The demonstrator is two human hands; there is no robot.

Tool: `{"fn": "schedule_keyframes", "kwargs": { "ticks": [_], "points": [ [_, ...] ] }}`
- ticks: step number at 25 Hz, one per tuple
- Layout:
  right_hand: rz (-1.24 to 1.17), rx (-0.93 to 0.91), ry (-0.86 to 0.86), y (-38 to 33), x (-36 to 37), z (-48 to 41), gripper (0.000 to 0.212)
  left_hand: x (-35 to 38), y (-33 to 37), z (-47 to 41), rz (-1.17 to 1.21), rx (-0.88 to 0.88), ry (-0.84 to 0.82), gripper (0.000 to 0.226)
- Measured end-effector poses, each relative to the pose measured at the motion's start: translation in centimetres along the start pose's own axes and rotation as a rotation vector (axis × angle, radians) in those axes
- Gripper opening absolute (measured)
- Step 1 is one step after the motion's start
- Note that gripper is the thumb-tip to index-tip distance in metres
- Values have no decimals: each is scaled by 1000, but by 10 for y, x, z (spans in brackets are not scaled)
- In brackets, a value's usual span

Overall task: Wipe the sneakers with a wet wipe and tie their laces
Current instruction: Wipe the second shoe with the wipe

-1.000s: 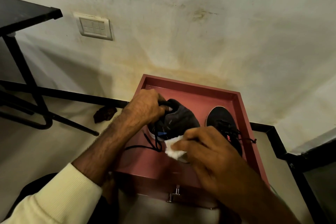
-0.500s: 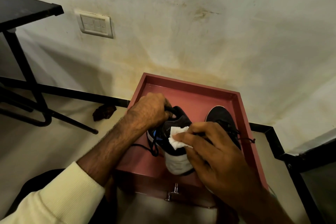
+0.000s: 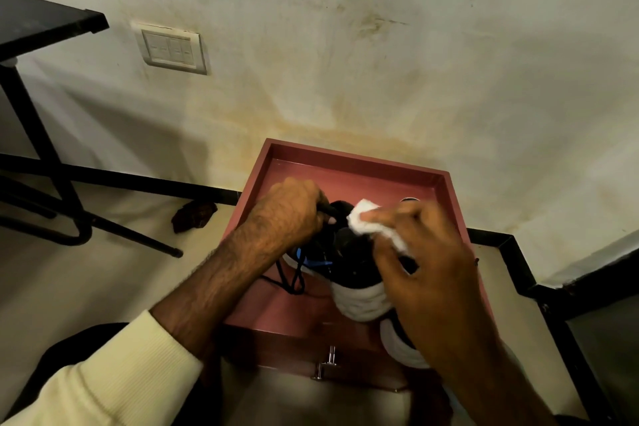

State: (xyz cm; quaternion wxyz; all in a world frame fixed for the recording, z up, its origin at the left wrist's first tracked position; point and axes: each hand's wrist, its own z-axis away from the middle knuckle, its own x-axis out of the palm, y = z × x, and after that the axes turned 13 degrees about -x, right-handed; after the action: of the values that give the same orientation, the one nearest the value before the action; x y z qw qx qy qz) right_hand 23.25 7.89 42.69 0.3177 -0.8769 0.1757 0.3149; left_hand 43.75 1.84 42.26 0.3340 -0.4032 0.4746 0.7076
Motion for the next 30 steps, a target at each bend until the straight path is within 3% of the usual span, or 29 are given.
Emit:
{"fn": "schedule_keyframes", "kwargs": {
  "ticks": [4, 6, 10, 16, 19, 23, 26, 28, 30],
  "points": [
    [-233, 99, 23, 14, -15, -6, 25, -1, -9, -1, 69, 44, 27, 27],
    [-308, 0, -58, -4, -7, -1, 26, 0, -12, -4, 68, 66, 47, 27],
    [-203, -281, -243, -21, 5, 9, 28, 4, -15, -6, 91, 117, 64, 28],
    [-207, -126, -31, 18, -1, -1, 25, -12, -28, 5, 539, 343, 11, 57],
    [-92, -114, 56, 32, 2, -12, 20, -9, -28, 15, 660, 480, -28, 56],
    [0, -17, 219, 37, -11, -26, 21, -6, -29, 15, 749, 504, -33, 53],
    [-224, -169, -42, 3, 4, -7, 25, -3, -34, 14, 681, 432, -47, 62],
    [-183, -331, -206, -6, 13, 1, 28, -2, -33, 16, 641, 417, -47, 58],
    [-35, -298, -132, 10, 13, -8, 28, -1, -29, 20, 586, 452, -2, 47]
  ]
}}
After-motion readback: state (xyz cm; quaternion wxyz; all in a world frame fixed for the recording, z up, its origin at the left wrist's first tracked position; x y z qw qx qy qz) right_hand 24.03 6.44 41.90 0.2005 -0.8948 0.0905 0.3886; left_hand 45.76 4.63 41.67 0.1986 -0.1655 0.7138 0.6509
